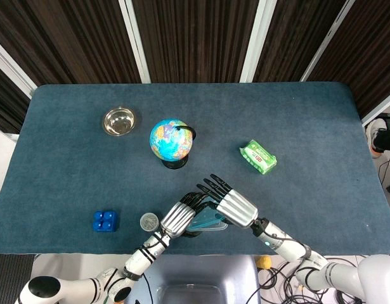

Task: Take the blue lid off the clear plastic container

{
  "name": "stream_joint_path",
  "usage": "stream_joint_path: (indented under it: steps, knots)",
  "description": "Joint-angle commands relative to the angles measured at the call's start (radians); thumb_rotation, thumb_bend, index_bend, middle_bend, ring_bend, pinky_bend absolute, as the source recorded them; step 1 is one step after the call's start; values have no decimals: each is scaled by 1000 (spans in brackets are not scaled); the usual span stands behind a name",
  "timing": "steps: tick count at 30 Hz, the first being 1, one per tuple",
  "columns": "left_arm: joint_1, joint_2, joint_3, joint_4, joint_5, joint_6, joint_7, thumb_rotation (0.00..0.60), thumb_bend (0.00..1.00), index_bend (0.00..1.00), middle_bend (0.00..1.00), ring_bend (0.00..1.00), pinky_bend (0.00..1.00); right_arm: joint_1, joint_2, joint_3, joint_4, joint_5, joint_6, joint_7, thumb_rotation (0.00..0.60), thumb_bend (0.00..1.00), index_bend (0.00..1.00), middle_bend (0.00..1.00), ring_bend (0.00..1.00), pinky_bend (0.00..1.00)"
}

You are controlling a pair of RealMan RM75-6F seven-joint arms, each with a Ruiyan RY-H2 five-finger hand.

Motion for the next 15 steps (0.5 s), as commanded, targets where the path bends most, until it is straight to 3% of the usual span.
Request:
stream_joint_path:
  steps: [1,15]
  knots:
    - [0,3,-1,-2,1,1,-1,600,317,341,362,194,286,2,-8,-9,6,-3,-1,3,600,480,620,100,0,0]
    - [3,19,-1,-24,4,13,-17,600,321,340,361,198,286,-3,-28,-28,4,-20,16,-78,600,836,722,152,0,0]
